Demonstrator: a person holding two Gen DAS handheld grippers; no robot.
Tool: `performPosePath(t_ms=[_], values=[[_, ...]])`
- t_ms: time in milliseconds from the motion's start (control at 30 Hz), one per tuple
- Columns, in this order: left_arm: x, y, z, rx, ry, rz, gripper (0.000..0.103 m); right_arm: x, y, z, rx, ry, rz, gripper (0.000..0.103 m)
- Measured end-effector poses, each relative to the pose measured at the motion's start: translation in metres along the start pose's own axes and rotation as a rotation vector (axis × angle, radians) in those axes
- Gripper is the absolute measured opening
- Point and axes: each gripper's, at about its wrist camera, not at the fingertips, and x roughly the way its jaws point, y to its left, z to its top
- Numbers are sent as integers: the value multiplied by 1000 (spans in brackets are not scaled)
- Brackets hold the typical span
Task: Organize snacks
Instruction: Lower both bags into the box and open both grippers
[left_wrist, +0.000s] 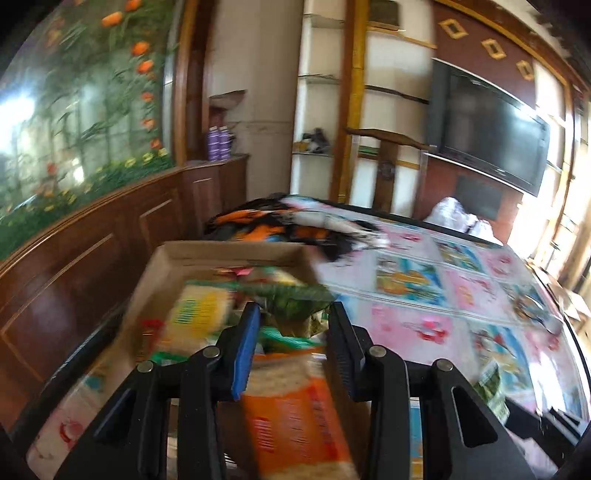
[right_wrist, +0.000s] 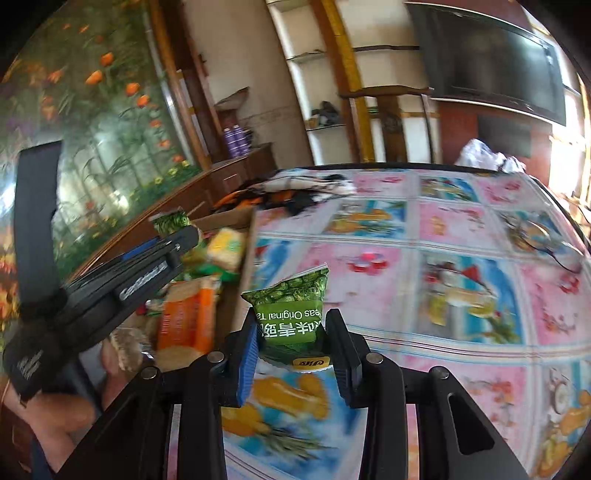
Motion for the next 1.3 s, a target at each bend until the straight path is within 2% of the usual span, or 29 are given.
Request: performPosePath(t_ms=[267,567,767,867,933,967,1067,1167,1300], values=[[24,62,3,-122,82,101,37,37,60,1,-104,45,71,39],[31,72,-1,-139,123,128,37,76,87,6,-142,80,84,39],[33,71,-1,-138,124,143,40,83,93,7,-183,42,56,42],[30,71,-1,-136,107,149,54,81,92,7,-192,40,61,51],[25,70,0,-134,76,164,70,75,89,7,-191,23,75,63],[22,70,1,-136,55,169,72,71,88,8,-188,12,79,71],[13,70,3,-136,-3,191,79,58,86,11,-199,-23,82,74],[5,67,5,-130,-53,213,87,39,80,9,-230,-70,40,77],[-12,53,4,-86,-146,249,101,12,62,-2,-257,-120,-4,88]])
